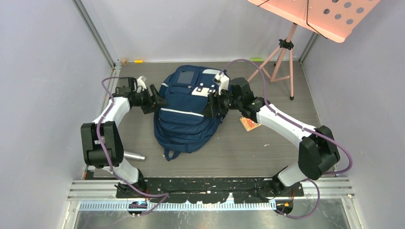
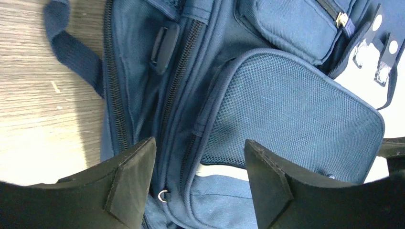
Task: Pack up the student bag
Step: Unzip the student bag at the center of the board.
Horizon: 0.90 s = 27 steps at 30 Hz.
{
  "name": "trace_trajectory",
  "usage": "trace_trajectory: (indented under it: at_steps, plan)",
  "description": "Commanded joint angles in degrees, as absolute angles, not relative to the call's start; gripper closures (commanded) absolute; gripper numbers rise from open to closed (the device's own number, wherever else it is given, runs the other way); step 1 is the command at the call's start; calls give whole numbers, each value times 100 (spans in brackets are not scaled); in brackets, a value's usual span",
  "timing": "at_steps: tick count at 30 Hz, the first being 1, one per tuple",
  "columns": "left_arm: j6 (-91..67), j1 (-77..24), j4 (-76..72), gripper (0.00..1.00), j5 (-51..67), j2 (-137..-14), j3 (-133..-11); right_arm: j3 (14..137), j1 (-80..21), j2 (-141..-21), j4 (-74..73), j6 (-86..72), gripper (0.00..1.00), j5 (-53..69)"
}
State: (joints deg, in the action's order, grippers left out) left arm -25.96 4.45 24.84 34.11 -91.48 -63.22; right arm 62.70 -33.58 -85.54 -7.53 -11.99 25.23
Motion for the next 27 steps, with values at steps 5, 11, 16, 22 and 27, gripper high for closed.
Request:
trace_trajectory:
  at_steps: [5, 11, 16, 22, 27]
  plan:
    - [-2382, 297, 2713, 59, 3775, -9202, -6618, 6159, -3735, -8091, -1038, -1246, 26, 3014]
    - [-2360, 289, 2786, 73, 3791, -9123, -6602, 5945, -4105, -7588, -1349, -1319, 38, 3035]
    - [-2323, 288, 2827, 73, 3753, -9088, -6613, 5600, -4157, -7324, -1039, -1250, 39, 2014]
    - [-2261, 286, 2930, 73, 3712, -9125, -6661, 5459, -4157, -7398, -666, -1291, 33, 558]
    - [-2259, 278, 2927, 74, 3701, -9097, -6653, 5284, -4281, -7341, -323, -1412, 33, 574]
